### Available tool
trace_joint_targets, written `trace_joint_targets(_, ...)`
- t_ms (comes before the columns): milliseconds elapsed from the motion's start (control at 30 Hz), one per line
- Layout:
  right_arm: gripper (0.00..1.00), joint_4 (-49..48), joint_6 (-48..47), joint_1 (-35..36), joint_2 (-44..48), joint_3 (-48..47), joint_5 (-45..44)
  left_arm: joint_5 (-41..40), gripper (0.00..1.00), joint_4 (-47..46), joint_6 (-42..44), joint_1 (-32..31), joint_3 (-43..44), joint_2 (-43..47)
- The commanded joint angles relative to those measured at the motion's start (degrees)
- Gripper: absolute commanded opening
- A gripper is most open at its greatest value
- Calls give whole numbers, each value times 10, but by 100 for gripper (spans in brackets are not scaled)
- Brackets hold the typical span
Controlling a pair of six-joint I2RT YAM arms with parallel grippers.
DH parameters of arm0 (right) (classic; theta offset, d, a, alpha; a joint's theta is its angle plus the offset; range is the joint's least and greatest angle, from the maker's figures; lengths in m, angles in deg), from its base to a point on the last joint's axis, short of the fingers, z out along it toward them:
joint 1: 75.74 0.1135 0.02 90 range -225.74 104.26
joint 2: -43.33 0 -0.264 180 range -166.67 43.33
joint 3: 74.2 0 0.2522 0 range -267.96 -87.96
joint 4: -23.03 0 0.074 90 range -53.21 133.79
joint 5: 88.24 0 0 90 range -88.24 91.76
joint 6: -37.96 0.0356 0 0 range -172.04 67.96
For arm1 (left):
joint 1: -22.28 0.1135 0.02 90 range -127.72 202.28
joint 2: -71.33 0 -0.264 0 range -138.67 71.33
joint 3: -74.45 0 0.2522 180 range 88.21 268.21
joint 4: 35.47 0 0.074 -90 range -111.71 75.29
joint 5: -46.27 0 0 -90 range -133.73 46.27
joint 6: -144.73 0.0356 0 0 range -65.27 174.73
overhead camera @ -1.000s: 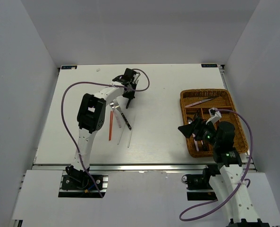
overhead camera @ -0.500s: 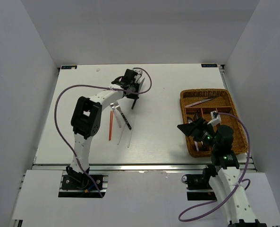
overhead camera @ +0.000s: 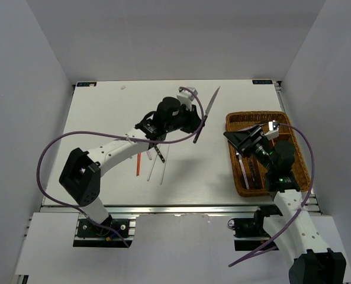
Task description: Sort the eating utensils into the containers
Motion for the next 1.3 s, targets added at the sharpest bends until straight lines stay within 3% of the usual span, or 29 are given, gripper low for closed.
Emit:
trace_joint_targets(0, 81, -63, -3, 23, -18, -58, -15, 16, 0, -71, -34, -36, -35, 30)
trace_joint_targets(167, 79, -67, -14, 55, -43, -75, -38, 4, 0, -79, -36, -75, -31, 27)
trace_joint_targets(333, 78, -8, -55, 97, -59, -104, -109, -2, 0, -70, -30, -102, -20, 14)
trace_joint_targets(700, 70, 25, -69, 103, -65, -107, -177, -8, 0, -72, -26, -122, -31, 10)
trace_joint_targets(833, 52, 5, -66, 104, -87, -101, -159, -3, 0, -79, -28, -125, -31, 10)
trace_joint_targets(900, 35, -8, -64, 107, -93, -100, -146, -8, 0, -73, -24, -125, -23, 7)
trace_joint_targets(933, 20, -20, -63, 108, -95, -98, -140, -13, 0, -65, -20, -125, -18, 6)
trace_joint_targets(1000, 0, -35, -60, 108, -96, -95, -128, -22, 19, -54, -16, -125, -10, 0)
trace_joint_targets(1033, 0, -41, -59, 107, -95, -94, -130, -32, 33, -21, -9, -125, 4, -1)
trace_joint_targets(1067, 0, -35, -63, 107, -95, -97, -138, -73, 68, 6, -7, -125, 12, 3)
trace_joint_targets(1133, 0, -11, -77, 93, -95, -118, -158, -140, 94, 64, -9, -125, 24, 19)
trace_joint_targets(1233, 0, 41, -58, 39, -101, -132, -234, -279, 98, 158, -22, -125, 19, 92)
trace_joint_targets(1267, 0, 41, -58, 39, -101, -132, -251, -279, 98, 159, -22, -125, 13, 92)
